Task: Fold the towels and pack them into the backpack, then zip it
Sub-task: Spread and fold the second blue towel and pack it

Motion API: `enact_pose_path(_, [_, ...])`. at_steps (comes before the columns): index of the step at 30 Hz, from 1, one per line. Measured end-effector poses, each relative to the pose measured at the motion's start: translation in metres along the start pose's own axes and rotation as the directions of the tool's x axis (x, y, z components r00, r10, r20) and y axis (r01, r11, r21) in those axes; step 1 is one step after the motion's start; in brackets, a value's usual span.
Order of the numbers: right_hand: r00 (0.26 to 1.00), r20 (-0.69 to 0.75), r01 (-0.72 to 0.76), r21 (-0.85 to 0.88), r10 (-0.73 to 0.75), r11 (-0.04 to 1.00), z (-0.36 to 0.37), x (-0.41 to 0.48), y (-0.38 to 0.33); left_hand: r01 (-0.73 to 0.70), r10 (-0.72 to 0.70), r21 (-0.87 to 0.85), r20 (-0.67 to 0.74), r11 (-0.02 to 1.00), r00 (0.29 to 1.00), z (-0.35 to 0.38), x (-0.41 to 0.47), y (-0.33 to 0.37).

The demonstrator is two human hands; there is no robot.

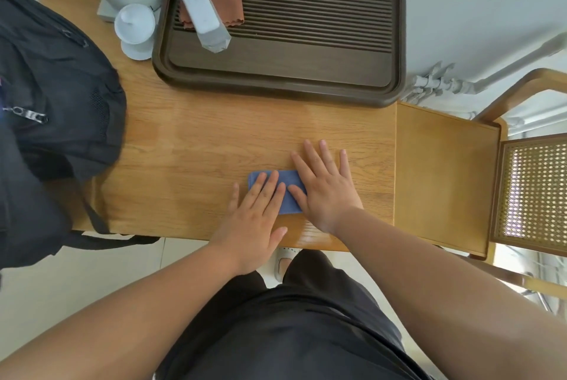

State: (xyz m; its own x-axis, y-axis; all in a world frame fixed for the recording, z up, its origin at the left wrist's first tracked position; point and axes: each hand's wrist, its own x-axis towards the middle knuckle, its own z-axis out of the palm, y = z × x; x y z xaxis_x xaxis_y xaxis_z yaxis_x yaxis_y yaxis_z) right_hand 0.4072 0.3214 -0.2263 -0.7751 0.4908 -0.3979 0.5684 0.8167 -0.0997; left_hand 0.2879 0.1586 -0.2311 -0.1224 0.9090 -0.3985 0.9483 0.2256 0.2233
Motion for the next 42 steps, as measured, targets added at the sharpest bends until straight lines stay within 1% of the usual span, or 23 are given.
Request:
enact_pose_path(2, [1.0,0.0,0.011,0.029,-0.011,1.0,0.004,0.002,0.004,0.046,-0.057,-0.139,-0.076,0.989,0.995,-0.01,0.008,-0.002])
enact_pose_path(4, [1.0,-0.008,0.026,0.046,-0.026,0.999,0.006,0.003,0.006,0.103,-0.136,-0.202,-0.157,0.974,0.978,-0.023,0.022,0.002])
enact_pose_path(5, [0.999,-0.012,0.031,0.053,-0.031,0.998,0.006,0.003,0.007,0.135,-0.171,-0.206,-0.165,0.969,0.971,-0.029,0.032,0.004])
enact_pose_path(7, [0.999,-0.024,0.032,0.081,-0.03,0.996,0.008,0.003,0.009,0.192,-0.219,-0.193,-0.127,0.962,0.967,-0.034,0.051,0.009])
enact_pose_path(10, [0.999,-0.042,0.015,0.141,-0.009,0.99,0.013,0.003,0.014,0.239,-0.25,-0.126,-0.082,0.963,0.965,-0.026,0.068,0.009])
enact_pose_path(16, [0.997,-0.073,0.031,0.155,-0.02,0.987,0.022,0.007,0.02,0.243,-0.249,-0.06,-0.118,0.968,0.961,-0.004,0.072,0.004])
enact_pose_path(21, [0.997,-0.058,0.055,0.154,-0.047,0.987,0.02,0.011,0.022,0.247,-0.248,-0.018,-0.077,0.969,0.966,-0.004,0.076,0.004])
enact_pose_path(26, [0.983,-0.06,0.18,0.088,-0.175,0.98,0.012,-0.001,0.028,0.222,-0.222,0.015,0.016,0.975,0.975,-0.022,0.071,0.007])
enact_pose_path(28, [0.978,-0.062,0.205,0.056,-0.201,0.977,0.006,-0.006,0.034,0.194,-0.195,0.035,0.017,0.98,0.981,-0.029,0.065,0.003])
enact_pose_path(29, [0.978,-0.056,0.205,0.047,-0.202,0.978,0.001,-0.007,0.036,0.176,-0.176,0.023,-0.006,0.984,0.984,-0.033,0.061,0.0])
enact_pose_path(33, [0.98,0.021,0.198,0.065,-0.2,0.978,-0.025,-0.005,0.03,0.083,-0.09,-0.082,-0.079,0.993,0.993,-0.048,0.046,-0.009])
enact_pose_path(34, [0.98,0.04,0.19,0.094,-0.194,0.977,-0.033,-0.004,0.025,0.087,-0.096,-0.127,-0.071,0.988,0.993,-0.053,0.042,-0.01])
enact_pose_path(36, [0.987,0.063,0.132,0.205,-0.148,0.97,-0.048,-0.003,0.015,0.132,-0.145,-0.256,-0.032,0.957,0.989,-0.064,0.035,-0.013])
enact_pose_path(39, [0.994,0.089,0.031,0.353,-0.066,0.935,-0.068,-0.001,-0.002,0.207,-0.238,-0.456,-0.012,0.865,0.971,-0.079,0.023,-0.027])
enact_pose_path(41, [0.994,0.107,-0.025,0.413,-0.022,0.911,-0.081,0.004,-0.016,0.206,-0.262,-0.528,-0.032,0.824,0.965,-0.094,0.016,-0.044])
enact_pose_path(42, [0.994,0.111,-0.041,0.441,-0.01,0.897,-0.088,0.006,-0.025,0.192,-0.257,-0.541,-0.047,0.819,0.965,-0.101,0.012,-0.054])
